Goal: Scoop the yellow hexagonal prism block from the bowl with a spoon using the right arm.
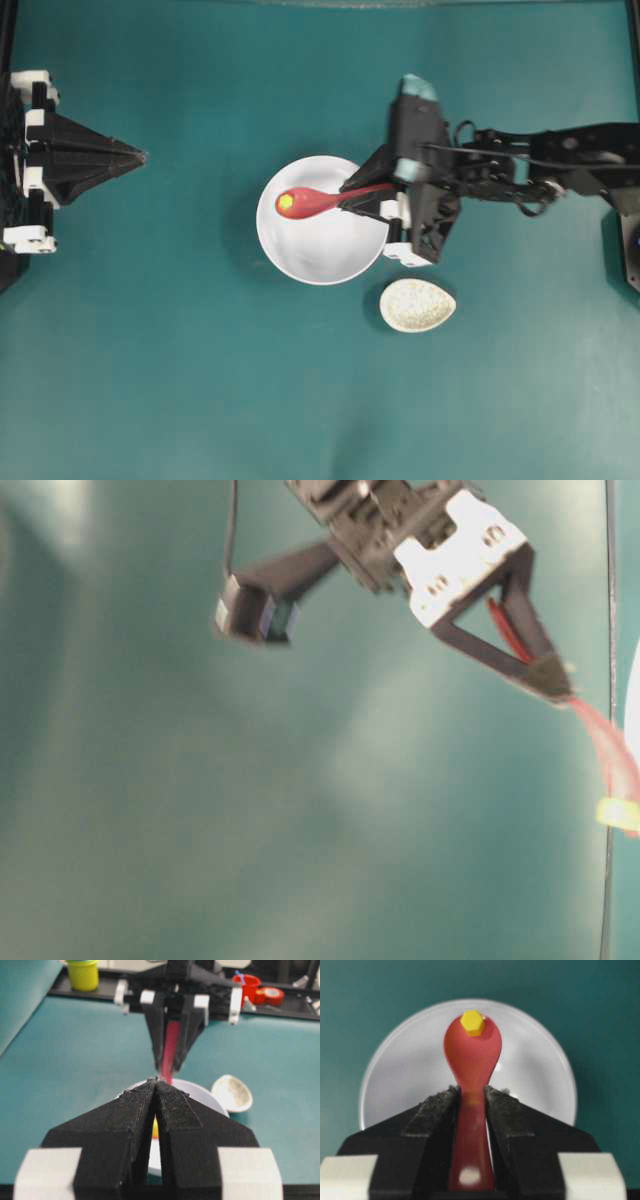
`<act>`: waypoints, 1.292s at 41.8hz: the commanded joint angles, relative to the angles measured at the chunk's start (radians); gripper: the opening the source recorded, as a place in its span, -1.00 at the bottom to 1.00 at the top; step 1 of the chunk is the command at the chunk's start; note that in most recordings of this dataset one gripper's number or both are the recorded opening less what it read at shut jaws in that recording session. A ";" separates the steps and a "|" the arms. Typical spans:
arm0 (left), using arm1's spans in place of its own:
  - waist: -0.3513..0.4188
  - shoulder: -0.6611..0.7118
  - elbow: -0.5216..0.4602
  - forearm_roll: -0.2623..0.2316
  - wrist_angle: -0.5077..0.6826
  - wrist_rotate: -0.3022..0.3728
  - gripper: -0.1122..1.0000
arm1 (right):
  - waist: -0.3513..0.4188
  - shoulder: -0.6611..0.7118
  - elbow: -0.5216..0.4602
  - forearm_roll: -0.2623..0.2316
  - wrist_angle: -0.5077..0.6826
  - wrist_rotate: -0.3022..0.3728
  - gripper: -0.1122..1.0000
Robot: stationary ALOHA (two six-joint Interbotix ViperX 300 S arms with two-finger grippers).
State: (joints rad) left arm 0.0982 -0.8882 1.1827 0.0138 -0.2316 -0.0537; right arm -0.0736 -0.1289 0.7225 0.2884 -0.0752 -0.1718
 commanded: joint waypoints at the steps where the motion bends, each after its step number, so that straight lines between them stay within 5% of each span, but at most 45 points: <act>1: 0.003 0.003 -0.026 -0.002 -0.009 0.000 -0.81 | 0.018 -0.071 0.037 -0.003 -0.115 -0.002 -0.35; 13: 0.003 0.003 -0.026 -0.002 -0.009 0.000 -0.81 | 0.061 -0.186 0.152 -0.023 -0.348 -0.003 -0.35; 54: 0.012 0.052 -0.026 0.000 -0.015 -0.002 -0.81 | 0.061 -0.207 0.169 -0.038 -0.357 -0.008 -0.35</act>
State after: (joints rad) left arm 0.1058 -0.8514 1.1827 0.0138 -0.2316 -0.0537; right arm -0.0138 -0.3206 0.9035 0.2592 -0.4203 -0.1779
